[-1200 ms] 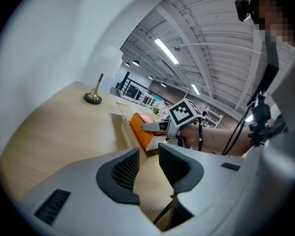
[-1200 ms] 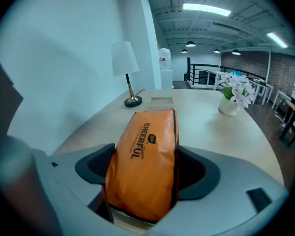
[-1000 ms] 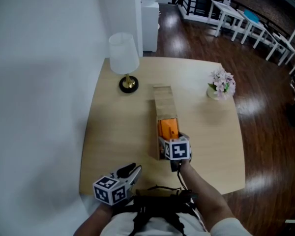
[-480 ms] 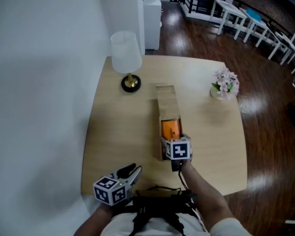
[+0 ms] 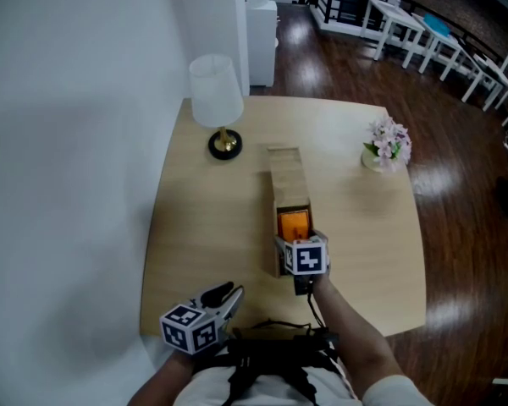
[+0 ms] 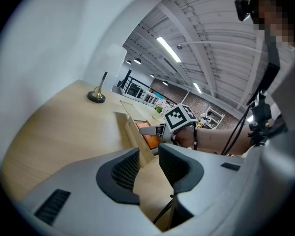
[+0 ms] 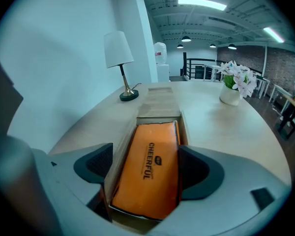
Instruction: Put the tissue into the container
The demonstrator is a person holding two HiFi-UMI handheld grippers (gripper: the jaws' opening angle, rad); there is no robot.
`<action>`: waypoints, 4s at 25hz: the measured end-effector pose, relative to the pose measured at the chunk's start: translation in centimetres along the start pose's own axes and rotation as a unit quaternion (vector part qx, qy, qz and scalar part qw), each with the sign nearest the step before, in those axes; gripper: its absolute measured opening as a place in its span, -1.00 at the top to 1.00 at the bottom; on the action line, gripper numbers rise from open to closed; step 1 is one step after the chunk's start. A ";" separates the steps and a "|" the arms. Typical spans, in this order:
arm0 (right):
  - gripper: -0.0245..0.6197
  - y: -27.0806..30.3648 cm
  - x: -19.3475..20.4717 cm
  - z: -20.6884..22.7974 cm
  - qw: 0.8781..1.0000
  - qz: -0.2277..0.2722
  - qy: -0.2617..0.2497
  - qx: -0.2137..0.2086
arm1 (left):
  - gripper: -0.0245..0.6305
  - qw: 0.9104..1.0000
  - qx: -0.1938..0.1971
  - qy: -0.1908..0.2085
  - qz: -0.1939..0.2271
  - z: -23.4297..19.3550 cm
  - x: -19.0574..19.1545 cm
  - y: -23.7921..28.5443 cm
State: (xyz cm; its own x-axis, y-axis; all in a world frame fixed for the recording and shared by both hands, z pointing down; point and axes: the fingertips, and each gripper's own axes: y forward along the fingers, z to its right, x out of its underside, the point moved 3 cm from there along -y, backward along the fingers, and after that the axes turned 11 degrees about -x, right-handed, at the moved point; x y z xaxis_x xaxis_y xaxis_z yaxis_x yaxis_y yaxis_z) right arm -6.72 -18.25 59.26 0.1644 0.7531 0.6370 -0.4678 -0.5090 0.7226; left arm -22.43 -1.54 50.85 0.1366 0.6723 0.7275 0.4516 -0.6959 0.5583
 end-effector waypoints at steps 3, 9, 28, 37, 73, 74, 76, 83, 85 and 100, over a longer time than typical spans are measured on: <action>-0.40 -0.2 0.0 0.1 1.000 0.001 0.000 0.000 | 0.55 1.000 -0.001 0.001 0.001 0.1 0.0 -0.2; -0.40 -1.9 -0.5 0.7 1.000 0.018 0.009 -0.001 | 0.55 1.000 0.003 0.001 0.008 0.7 -0.4 -0.1; 0.26 -10.9 -2.4 4.2 0.997 0.080 -0.016 -0.009 | 0.66 0.997 0.054 0.001 0.049 6.4 -2.3 1.6; 0.62 -14.5 -2.5 5.8 0.994 0.099 -0.032 -0.016 | 0.73 0.996 0.060 -0.001 0.060 9.4 -2.5 2.3; 0.91 -26.8 2.2 11.3 0.990 0.142 -0.009 -0.011 | 0.81 0.995 0.096 0.028 0.029 16.1 -2.3 2.2; 0.91 -27.0 2.4 11.4 0.990 0.143 -0.006 -0.009 | 0.81 0.995 0.095 0.029 0.027 16.1 -2.3 2.2; 0.91 -27.4 2.8 11.5 0.989 0.146 0.000 -0.008 | 0.81 0.995 0.093 0.030 0.025 16.1 -2.2 2.2; 0.91 -28.1 3.6 9.8 0.988 0.147 0.010 -0.035 | 0.81 0.993 0.106 0.032 0.032 16.6 -2.7 1.7; 0.91 -28.3 3.9 9.3 0.988 0.148 0.013 -0.043 | 0.81 0.993 0.111 0.035 0.035 16.9 -2.8 1.5; 0.91 -30.2 5.2 7.1 0.986 0.160 -0.015 -0.035 | 0.87 0.988 0.140 0.053 0.035 18.2 -3.1 0.2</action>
State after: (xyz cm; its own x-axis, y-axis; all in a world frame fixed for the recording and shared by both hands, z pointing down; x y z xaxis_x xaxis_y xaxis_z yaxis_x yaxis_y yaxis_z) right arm 14.40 -1.93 42.68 0.0237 0.5460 0.8375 -0.5579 -0.6879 0.4642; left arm -6.70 0.81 41.47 0.0905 0.5844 0.8064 0.6720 -0.6334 0.3836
